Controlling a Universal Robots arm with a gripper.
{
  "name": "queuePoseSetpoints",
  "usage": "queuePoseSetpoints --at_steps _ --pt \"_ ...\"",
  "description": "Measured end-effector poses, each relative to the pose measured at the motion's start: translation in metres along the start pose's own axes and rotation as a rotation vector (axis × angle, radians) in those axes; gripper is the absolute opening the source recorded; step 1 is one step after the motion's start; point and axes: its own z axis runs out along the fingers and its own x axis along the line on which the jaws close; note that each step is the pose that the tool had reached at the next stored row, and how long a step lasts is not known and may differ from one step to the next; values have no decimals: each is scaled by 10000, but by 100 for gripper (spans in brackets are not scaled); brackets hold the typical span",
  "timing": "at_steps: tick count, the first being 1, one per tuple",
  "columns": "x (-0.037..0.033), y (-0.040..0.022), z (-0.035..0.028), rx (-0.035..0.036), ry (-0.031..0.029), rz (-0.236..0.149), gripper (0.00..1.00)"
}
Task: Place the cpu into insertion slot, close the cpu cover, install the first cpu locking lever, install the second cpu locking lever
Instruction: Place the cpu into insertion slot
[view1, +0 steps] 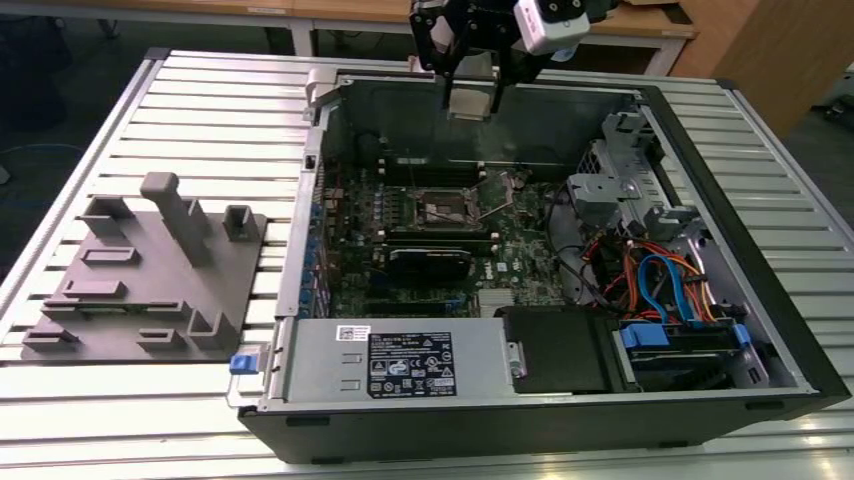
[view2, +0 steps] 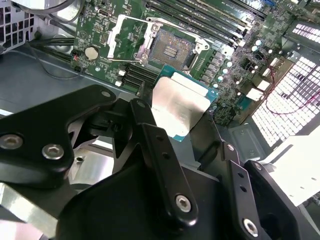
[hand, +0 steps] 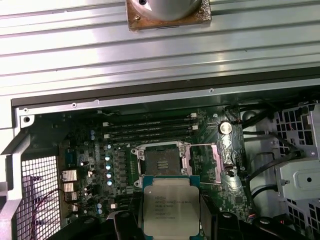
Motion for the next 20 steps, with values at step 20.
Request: queuePoseSetpoints --at_steps 20 --pt "0 0 1 -20 -110 1218 54"
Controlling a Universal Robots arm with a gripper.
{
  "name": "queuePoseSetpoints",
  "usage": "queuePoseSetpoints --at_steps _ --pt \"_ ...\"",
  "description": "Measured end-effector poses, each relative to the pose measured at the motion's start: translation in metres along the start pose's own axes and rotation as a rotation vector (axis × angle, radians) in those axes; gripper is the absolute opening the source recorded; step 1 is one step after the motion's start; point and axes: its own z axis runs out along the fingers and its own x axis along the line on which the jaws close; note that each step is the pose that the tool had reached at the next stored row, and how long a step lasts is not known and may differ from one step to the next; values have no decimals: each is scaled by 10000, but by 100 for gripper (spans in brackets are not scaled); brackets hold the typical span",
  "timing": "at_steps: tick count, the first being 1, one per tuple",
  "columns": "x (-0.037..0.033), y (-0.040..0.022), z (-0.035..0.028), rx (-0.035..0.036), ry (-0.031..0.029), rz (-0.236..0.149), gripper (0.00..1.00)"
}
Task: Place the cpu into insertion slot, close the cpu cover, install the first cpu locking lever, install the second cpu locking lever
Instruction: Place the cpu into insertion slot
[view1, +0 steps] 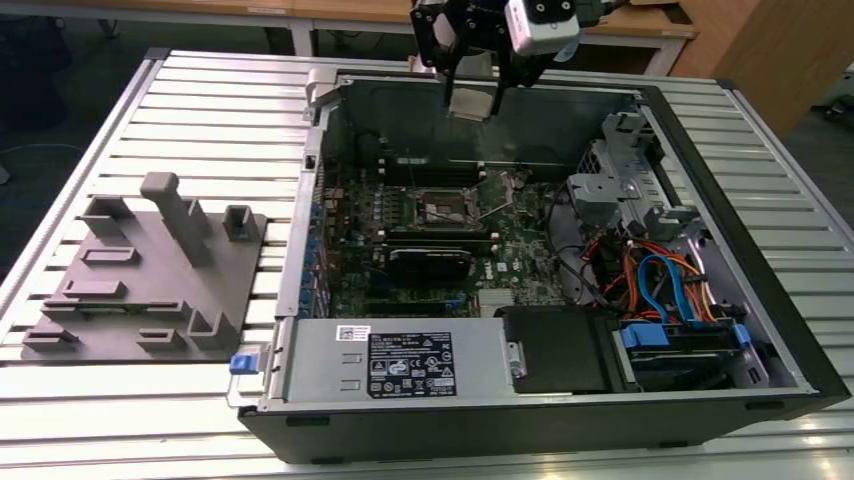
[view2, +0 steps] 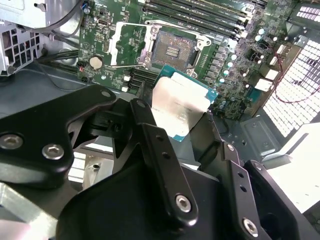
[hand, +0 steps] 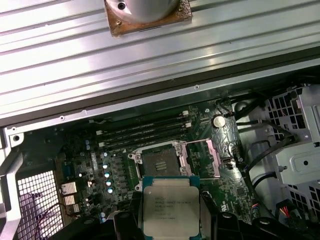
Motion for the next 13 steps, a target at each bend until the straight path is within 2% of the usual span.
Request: queuePoseSetpoints --at_steps 9,13 --pt "0 0 0 -1 -2 25 54" --pt "0 0 0 -6 -27 302 54"
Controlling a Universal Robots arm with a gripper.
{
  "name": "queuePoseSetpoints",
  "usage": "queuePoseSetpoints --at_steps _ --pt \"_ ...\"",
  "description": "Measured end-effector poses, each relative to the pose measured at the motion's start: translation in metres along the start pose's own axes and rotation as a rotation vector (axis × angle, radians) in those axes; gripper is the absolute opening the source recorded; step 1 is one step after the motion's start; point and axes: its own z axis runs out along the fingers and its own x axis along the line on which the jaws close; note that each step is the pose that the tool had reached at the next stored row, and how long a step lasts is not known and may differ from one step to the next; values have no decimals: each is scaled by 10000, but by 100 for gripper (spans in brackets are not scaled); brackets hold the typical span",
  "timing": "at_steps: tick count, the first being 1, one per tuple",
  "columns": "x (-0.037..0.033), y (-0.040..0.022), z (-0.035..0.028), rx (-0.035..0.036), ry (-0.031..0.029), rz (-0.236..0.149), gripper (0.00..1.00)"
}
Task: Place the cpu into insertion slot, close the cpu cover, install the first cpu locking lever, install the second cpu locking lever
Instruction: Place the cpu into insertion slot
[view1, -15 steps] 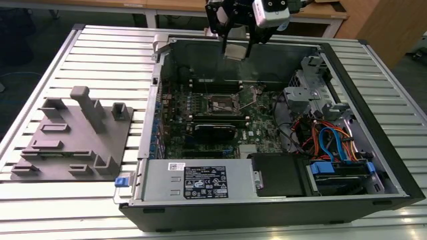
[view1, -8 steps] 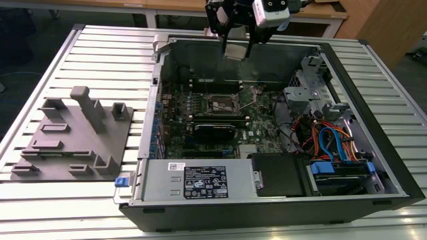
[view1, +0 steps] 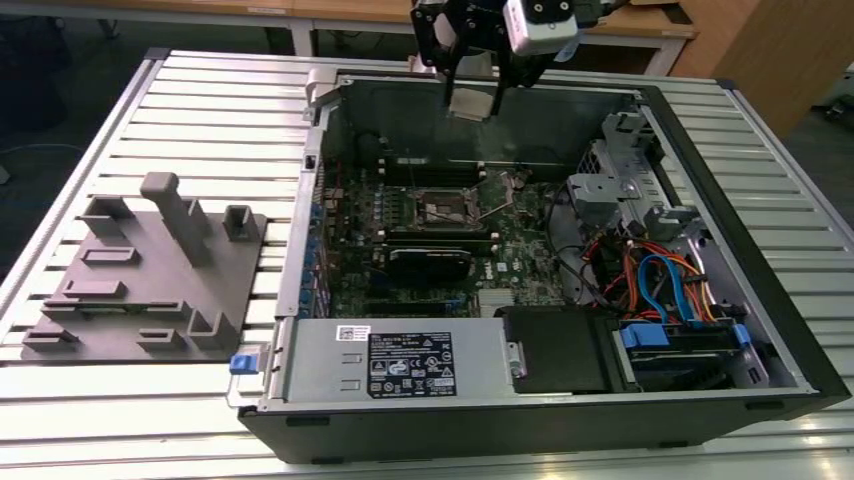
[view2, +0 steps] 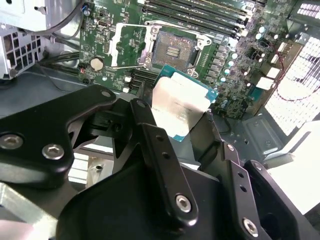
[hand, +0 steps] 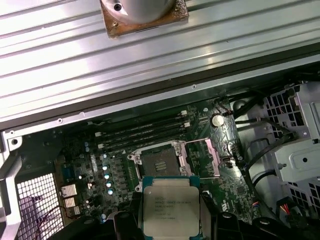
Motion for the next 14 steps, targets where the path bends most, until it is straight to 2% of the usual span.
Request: queuePoseSetpoints --at_steps 8,14 --pt "0 0 2 -22 -105 1170 54" --pt "0 0 2 -24 -110 1232 54"
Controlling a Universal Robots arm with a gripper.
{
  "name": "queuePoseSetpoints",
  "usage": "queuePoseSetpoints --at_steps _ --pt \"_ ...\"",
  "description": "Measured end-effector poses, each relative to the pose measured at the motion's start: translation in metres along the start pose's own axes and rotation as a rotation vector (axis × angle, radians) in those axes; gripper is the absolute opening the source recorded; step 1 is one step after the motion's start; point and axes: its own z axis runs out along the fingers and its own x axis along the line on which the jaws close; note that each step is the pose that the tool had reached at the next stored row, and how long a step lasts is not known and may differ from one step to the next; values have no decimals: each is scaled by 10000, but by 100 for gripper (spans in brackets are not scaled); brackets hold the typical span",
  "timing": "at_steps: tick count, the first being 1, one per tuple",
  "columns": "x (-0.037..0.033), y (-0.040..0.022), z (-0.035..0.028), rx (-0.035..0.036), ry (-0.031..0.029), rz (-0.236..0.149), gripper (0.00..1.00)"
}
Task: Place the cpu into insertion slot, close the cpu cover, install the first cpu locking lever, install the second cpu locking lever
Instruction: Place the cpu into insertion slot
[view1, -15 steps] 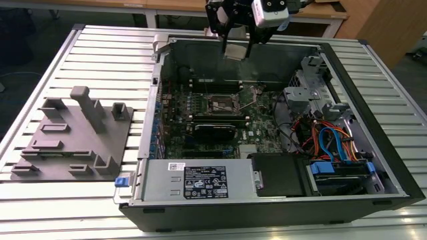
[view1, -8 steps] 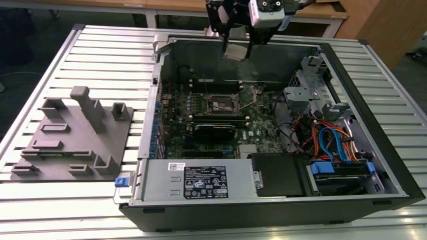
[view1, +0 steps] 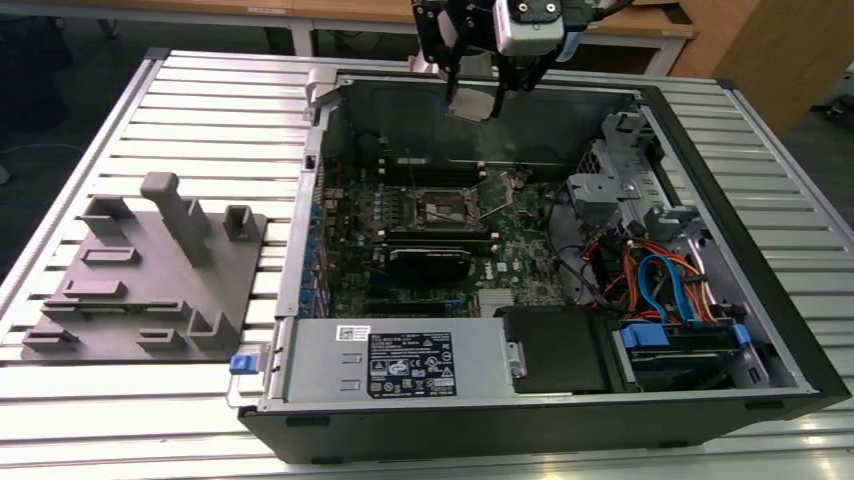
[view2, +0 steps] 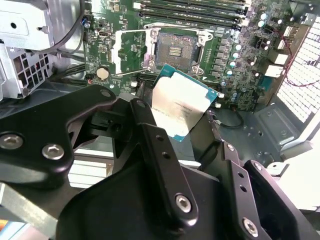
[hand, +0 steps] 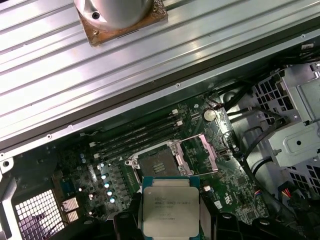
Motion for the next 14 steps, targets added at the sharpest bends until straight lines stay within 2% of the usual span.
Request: queuePoseSetpoints --at_steps 8,14 --pt "0 0 0 0 -3 38 54" --pt "0 0 0 2 -36 369 54"
